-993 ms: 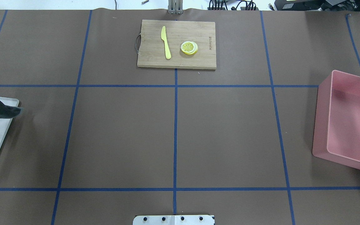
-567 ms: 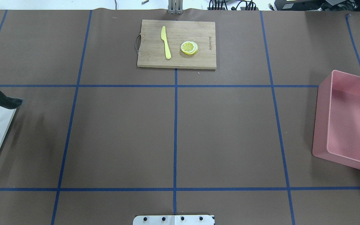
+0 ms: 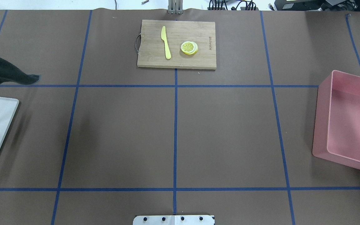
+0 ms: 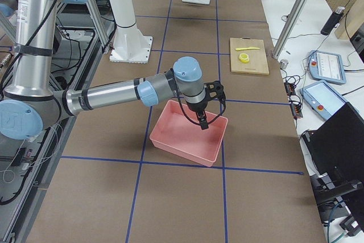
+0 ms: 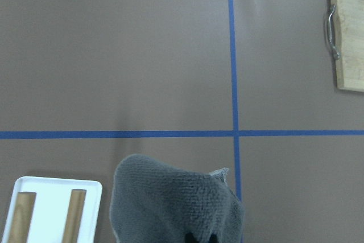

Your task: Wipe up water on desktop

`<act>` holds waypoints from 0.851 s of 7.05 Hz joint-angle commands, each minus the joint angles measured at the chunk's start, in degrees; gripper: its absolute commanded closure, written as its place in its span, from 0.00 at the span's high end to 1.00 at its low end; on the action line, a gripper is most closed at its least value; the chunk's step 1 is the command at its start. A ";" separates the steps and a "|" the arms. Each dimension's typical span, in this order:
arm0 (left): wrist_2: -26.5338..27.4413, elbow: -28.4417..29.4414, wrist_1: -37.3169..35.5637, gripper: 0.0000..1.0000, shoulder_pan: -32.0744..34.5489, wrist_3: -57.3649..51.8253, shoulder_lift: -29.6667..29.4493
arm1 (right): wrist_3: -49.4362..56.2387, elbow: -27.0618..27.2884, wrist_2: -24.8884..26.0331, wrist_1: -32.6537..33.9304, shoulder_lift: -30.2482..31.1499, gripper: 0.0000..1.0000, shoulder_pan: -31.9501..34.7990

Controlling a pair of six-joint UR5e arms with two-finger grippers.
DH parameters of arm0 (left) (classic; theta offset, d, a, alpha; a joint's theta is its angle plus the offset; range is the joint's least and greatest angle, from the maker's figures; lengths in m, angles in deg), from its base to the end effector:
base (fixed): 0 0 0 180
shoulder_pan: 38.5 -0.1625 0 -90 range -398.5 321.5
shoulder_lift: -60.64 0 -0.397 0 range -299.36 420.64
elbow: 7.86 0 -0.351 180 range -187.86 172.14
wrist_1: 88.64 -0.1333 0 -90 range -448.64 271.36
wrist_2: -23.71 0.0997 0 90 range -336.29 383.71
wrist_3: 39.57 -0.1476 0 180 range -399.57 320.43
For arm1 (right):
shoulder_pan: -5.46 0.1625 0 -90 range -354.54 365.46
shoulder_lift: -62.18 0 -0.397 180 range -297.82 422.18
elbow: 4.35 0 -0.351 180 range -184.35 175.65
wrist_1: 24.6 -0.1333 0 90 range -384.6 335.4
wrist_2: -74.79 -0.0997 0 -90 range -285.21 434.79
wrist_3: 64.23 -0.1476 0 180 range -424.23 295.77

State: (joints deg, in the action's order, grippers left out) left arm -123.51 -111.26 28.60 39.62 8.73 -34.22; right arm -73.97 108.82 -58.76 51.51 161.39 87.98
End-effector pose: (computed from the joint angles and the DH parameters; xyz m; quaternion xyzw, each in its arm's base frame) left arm 0.0927 -0.4852 0.4330 0.0723 0.5523 -0.0771 0.8269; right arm -0.0227 -0.4158 0.5177 0.1671 -0.3895 -0.0715 0.9029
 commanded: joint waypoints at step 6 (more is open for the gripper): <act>0.79 -4.53 0.44 0.00 -3.24 22.33 -10.67 | -31.43 1.18 16.33 -16.25 -18.15 0.99 -27.88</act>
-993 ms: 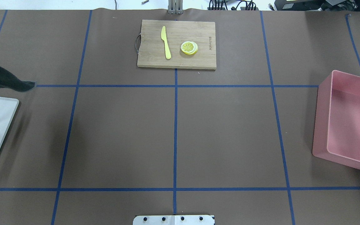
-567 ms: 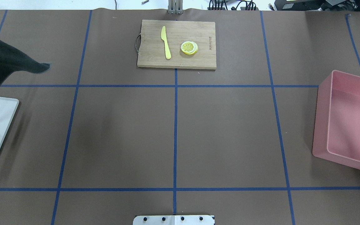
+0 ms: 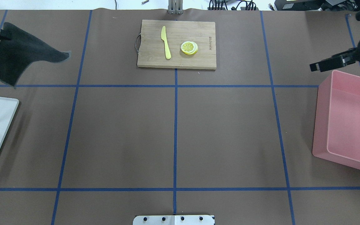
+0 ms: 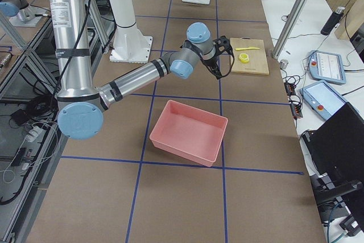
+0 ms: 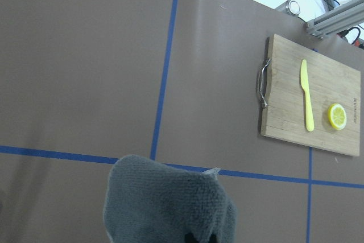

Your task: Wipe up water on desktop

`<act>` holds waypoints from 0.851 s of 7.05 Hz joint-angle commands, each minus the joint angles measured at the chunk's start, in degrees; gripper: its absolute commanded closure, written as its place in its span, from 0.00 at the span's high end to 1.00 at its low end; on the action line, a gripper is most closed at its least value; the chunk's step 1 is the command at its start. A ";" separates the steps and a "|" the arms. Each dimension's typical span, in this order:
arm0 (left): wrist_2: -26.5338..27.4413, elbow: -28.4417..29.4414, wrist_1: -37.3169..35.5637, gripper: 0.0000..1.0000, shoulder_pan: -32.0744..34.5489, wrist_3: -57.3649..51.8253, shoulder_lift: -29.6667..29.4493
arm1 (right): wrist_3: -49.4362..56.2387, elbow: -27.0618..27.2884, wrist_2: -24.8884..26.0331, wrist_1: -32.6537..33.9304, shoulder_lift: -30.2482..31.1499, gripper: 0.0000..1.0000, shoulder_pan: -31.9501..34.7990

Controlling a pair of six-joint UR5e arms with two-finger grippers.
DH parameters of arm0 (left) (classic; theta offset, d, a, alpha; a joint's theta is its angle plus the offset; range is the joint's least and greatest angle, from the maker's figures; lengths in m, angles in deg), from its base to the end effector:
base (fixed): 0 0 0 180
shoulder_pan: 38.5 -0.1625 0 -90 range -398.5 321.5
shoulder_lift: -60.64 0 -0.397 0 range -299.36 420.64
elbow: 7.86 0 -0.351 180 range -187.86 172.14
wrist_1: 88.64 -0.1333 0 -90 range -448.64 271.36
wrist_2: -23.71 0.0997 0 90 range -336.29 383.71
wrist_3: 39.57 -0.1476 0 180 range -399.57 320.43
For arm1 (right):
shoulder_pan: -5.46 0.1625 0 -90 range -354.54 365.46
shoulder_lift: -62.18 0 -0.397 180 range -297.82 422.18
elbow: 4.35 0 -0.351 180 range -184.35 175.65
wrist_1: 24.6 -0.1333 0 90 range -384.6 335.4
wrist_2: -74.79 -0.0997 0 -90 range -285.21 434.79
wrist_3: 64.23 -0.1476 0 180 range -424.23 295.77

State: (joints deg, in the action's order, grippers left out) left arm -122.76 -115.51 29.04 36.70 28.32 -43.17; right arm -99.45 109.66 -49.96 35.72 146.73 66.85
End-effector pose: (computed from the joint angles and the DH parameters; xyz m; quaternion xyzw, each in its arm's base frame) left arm 0.1217 -0.5008 0.3211 0.0546 0.5961 -0.1336 0.7898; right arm -0.1956 -0.4612 0.3617 0.2625 -0.4694 -0.0993 0.8372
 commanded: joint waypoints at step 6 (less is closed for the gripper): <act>12.50 -0.11 2.91 0.00 -17.25 29.35 -13.41 | -15.31 0.34 36.03 -0.11 -16.43 0.99 -28.15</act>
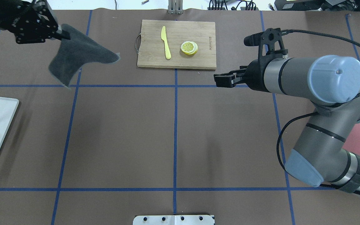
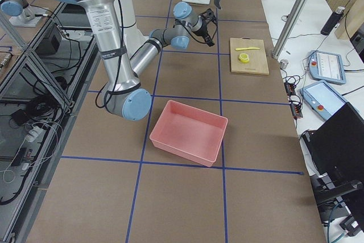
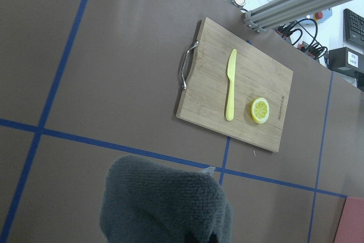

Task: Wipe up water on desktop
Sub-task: 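Carry the cloth toward the right gripper while the right arm reaches in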

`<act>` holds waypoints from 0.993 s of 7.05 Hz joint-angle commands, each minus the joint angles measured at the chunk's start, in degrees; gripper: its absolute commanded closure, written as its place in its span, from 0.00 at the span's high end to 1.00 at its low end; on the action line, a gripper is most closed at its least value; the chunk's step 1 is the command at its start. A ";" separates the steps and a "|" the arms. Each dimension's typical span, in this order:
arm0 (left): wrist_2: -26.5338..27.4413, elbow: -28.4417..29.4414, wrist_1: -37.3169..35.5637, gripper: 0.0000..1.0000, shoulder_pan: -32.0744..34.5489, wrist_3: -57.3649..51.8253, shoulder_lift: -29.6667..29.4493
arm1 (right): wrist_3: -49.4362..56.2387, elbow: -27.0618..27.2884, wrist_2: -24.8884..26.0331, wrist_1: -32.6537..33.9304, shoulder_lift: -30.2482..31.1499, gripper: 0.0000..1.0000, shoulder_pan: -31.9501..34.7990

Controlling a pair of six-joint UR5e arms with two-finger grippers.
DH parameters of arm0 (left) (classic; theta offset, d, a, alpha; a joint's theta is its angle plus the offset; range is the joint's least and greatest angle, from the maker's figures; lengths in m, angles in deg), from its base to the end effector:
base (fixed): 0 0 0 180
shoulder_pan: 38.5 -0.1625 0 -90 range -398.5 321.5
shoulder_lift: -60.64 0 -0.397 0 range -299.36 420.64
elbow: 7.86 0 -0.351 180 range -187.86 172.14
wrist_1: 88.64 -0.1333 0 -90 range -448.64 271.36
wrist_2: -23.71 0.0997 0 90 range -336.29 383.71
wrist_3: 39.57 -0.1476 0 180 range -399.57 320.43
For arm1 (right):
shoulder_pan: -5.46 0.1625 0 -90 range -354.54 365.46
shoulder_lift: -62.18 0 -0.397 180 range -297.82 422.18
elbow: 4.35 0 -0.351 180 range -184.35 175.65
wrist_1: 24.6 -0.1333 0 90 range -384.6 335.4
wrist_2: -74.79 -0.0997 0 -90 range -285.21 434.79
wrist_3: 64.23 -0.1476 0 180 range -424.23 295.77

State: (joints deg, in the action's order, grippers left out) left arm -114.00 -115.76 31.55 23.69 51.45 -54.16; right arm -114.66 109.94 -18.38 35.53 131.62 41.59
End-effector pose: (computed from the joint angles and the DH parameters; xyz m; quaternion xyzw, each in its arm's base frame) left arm 0.2347 -0.4966 0.2188 -0.0036 0.6332 -0.1809 0.7525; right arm -0.3759 -0.4293 0.2293 0.3548 -0.4925 -0.0406 0.7937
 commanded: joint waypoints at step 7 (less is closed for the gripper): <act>7.55 -0.12 0.56 0.00 -14.98 4.10 -7.10 | 24.58 -0.82 18.89 3.41 -6.68 0.99 -11.61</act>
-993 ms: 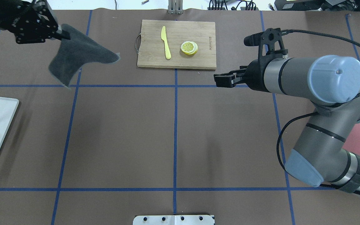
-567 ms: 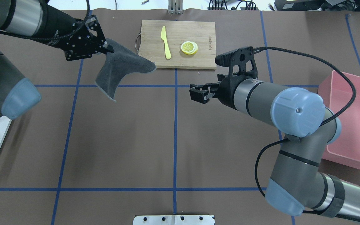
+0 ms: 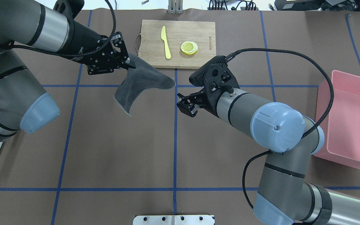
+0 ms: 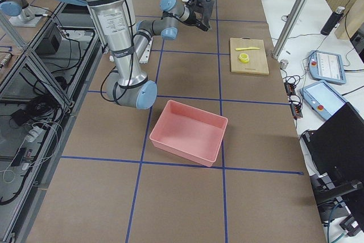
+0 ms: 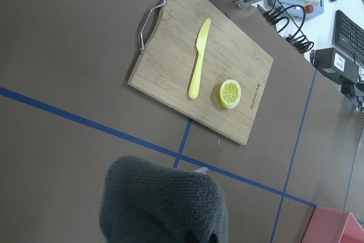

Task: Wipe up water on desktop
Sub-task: 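Carry the cloth toward the right gripper while the right arm reaches in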

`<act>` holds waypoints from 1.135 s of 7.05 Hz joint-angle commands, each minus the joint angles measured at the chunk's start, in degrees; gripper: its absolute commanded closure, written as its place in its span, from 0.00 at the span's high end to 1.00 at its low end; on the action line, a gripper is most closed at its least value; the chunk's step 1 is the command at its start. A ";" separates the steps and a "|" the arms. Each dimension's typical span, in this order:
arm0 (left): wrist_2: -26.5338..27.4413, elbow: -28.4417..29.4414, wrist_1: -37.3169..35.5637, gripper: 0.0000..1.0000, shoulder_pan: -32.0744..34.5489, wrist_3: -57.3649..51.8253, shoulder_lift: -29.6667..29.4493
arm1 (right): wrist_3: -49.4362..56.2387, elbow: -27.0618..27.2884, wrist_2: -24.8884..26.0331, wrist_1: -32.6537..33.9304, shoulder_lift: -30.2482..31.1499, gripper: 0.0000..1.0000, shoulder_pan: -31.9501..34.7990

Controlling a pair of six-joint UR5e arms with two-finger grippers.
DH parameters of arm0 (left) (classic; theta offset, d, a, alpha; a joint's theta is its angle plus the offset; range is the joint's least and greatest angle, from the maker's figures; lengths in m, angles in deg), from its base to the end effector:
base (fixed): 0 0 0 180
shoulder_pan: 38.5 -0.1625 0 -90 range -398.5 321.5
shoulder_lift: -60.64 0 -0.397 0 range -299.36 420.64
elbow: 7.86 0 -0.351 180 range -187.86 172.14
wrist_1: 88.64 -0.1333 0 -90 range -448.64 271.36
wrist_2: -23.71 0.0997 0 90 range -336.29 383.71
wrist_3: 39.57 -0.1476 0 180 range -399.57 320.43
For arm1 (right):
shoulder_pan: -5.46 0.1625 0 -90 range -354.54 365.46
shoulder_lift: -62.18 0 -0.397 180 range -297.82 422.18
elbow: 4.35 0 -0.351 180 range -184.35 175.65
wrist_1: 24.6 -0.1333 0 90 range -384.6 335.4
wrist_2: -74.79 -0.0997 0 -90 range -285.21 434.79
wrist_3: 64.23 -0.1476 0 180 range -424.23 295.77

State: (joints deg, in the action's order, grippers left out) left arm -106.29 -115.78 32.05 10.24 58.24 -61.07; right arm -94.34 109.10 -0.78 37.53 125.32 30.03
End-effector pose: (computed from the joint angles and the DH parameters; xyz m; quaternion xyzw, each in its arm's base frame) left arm 0.3432 -0.4495 0.1535 -0.0330 0.6592 -0.1459 0.7370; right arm -0.4421 -0.3891 0.1783 0.4926 -0.3977 -0.1581 0.7577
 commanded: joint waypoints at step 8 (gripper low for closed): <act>-3.42 -0.03 0.07 0.00 -2.95 -5.86 -1.60 | 5.77 -0.24 8.78 1.50 -0.13 0.98 -4.80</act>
State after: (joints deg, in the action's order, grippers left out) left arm -109.79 -116.79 32.18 7.29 53.53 -62.89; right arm -88.70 108.74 7.75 39.11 125.23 25.40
